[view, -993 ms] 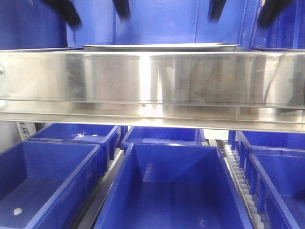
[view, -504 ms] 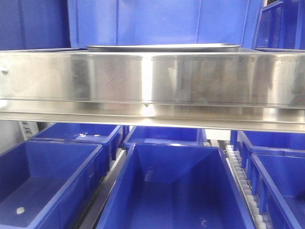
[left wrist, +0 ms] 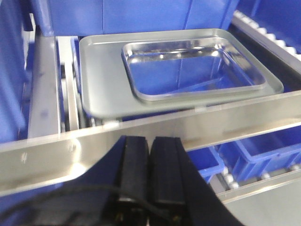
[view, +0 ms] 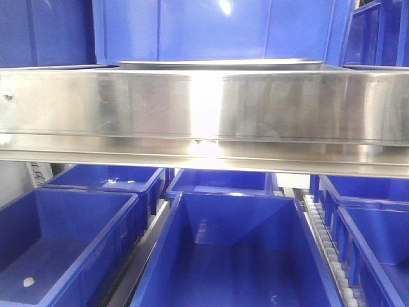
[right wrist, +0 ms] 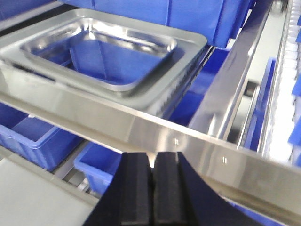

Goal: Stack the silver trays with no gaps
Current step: 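Open both grippers to release the small tray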

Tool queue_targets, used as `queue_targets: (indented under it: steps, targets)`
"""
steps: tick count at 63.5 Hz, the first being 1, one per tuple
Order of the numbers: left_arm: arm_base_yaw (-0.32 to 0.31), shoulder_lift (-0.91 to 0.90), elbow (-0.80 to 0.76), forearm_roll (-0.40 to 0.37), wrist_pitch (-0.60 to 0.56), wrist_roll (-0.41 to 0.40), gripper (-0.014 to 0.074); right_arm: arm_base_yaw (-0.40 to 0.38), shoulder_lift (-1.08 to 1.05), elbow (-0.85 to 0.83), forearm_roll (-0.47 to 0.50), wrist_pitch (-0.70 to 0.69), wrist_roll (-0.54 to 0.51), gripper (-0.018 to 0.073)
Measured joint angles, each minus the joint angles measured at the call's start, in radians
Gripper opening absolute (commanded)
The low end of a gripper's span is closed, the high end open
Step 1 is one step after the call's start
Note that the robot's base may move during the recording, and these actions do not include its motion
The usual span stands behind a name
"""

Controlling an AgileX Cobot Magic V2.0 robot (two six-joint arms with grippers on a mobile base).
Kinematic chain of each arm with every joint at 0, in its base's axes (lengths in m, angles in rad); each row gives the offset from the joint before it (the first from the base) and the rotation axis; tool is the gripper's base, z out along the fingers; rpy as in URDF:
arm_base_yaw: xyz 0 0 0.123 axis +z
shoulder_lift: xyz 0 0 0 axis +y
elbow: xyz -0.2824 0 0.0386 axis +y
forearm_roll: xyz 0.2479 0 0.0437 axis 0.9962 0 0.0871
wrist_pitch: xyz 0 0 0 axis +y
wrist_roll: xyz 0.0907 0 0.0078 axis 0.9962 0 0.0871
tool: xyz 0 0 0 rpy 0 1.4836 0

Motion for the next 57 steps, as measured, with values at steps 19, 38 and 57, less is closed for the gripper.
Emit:
queue_targets:
  steps: [19, 38, 57]
  targets:
    - [0.000, -0.352, 0.349, 0.033, -0.210, 0.000, -0.0041, 0.000, -0.260, 0.268, 0.000, -0.215, -0.033, 0.0055]
    - [0.000, -0.399, 0.413, 0.033, -0.245, 0.000, -0.0041, 0.000, -0.264, 0.277, 0.000, -0.248, -0.035, 0.0055]
    - [0.010, -0.401, 0.426, -0.007, -0.225, 0.003, -0.0041, 0.000, -0.264, 0.277, 0.000, -0.250, -0.035, 0.0055]
